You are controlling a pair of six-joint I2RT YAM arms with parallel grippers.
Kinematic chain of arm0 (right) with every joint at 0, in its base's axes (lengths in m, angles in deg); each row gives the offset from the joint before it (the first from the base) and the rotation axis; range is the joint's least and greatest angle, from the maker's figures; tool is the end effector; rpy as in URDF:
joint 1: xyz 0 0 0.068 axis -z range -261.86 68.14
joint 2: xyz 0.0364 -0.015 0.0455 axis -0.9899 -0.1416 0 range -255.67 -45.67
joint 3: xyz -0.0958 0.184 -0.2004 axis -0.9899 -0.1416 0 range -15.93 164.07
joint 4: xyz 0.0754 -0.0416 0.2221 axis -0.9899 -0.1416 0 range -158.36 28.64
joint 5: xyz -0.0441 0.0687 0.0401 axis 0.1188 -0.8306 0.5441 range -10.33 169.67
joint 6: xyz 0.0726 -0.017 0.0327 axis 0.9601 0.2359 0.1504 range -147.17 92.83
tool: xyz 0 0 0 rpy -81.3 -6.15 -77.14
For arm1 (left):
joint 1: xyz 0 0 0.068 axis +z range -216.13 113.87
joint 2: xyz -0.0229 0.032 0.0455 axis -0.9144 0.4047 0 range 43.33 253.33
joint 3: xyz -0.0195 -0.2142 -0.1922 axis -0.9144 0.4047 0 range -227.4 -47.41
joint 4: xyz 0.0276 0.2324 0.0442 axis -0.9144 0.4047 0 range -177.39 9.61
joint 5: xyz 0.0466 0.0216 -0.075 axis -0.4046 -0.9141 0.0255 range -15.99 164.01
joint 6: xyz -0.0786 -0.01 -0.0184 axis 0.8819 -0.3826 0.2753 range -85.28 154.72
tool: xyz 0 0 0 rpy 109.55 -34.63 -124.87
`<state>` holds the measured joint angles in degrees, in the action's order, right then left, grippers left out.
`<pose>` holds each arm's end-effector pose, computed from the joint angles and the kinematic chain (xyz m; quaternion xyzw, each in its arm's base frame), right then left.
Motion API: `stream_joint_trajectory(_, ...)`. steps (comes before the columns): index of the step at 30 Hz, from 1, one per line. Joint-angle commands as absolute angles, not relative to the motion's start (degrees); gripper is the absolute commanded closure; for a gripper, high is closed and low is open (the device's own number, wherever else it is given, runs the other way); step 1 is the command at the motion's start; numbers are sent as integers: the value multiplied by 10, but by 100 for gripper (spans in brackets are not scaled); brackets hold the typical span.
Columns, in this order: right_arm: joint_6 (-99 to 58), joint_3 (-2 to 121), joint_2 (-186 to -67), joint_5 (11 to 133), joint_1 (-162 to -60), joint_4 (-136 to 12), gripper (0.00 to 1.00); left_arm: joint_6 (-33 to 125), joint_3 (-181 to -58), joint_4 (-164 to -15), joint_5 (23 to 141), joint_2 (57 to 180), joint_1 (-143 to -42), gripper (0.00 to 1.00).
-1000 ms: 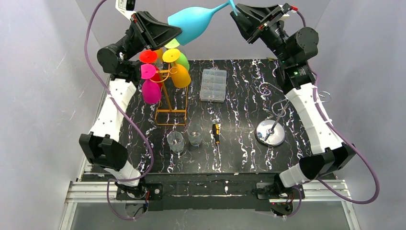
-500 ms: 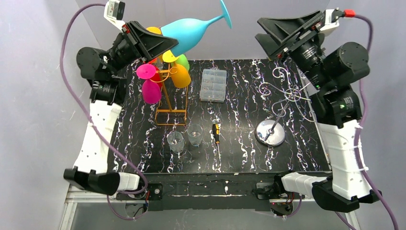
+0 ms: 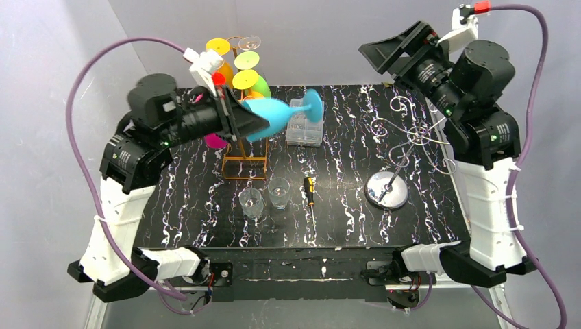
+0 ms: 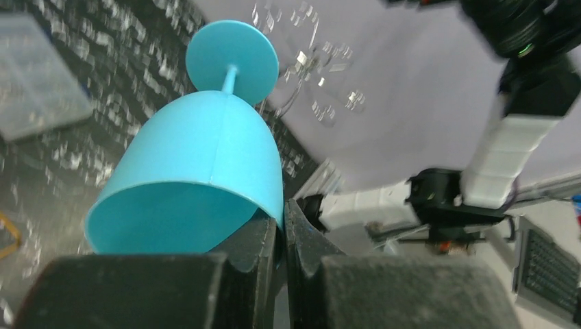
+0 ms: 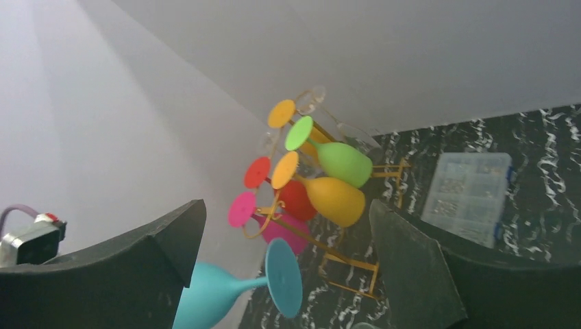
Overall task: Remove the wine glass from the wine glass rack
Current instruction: Place the wine glass at the center of the board.
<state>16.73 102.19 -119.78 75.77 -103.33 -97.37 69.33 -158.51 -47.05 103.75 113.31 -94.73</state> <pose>0.1871 0.0787 0.5990 0.1023 0.6482 0.4261 0.6228 0.1462 -0.1196 0.5685 0.1468 0.6874 -0.5141 0.4916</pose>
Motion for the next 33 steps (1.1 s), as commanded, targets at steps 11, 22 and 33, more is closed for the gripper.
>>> stream_joint_trajectory(11,71,1064,-1250,790,-1033,-1029,2,563,-1582,-163,782,1200,-1216,100)
stream_joint_trajectory(22,60,1036,-1187,893,-1033,-1009,2,514,-1711,-130,660,1408,-1224,100)
stream_joint_trajectory(33,63,952,-1086,960,-1033,-943,1,475,-1840,-140,669,1593,-1179,100)
